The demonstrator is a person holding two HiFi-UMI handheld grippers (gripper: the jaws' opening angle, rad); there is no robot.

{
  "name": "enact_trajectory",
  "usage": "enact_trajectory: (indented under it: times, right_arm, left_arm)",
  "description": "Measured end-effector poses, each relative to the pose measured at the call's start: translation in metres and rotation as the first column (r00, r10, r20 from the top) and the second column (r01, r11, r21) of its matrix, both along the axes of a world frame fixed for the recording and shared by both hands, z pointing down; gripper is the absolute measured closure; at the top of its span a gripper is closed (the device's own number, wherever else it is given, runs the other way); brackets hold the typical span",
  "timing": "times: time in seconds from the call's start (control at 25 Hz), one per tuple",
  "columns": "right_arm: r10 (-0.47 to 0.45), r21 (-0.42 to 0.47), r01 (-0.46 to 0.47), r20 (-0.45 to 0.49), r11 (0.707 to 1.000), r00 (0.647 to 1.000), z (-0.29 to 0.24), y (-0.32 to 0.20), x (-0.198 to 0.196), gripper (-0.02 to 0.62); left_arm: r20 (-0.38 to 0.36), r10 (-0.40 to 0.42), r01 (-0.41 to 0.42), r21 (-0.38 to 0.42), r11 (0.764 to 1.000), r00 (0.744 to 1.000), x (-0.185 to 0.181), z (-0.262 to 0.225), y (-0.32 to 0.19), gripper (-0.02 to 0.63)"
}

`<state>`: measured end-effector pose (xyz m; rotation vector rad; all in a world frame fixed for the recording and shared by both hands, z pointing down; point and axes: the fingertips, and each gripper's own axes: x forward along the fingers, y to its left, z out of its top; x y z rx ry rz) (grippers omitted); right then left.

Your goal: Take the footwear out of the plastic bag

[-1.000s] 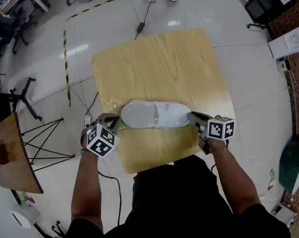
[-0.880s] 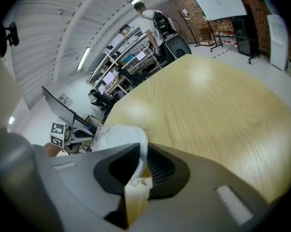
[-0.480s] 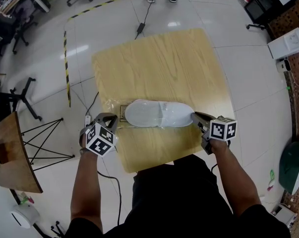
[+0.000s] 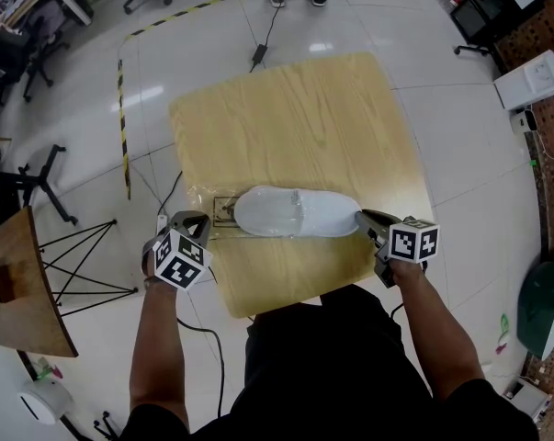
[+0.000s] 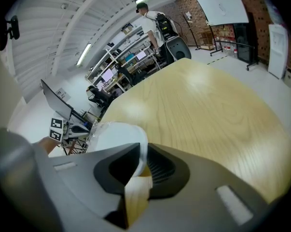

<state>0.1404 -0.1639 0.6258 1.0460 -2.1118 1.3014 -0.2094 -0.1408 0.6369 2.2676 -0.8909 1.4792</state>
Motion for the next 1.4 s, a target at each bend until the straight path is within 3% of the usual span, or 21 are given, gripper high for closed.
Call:
enact_trajectory:
  times: [0.68, 1.4]
  right_arm:
    - [-0.057, 0.011, 0.058, -0.038, 0.998, 0.998, 0.002, 0.017, -0.001, 0.543]
    - [-0.092, 0.034, 0.096, -0.107, 0.995, 0.99, 0.005, 0.028, 0.009, 0.543]
  left_arm:
    - [0.052, -0.07, 0.07, 0.011, 0.997, 0.996, -0.028, -0.003, 0.02, 0.598]
    - [0.104, -0.162, 0.153, 0.09, 0.984, 0.981, -0.07, -0.017, 0.026, 0.598]
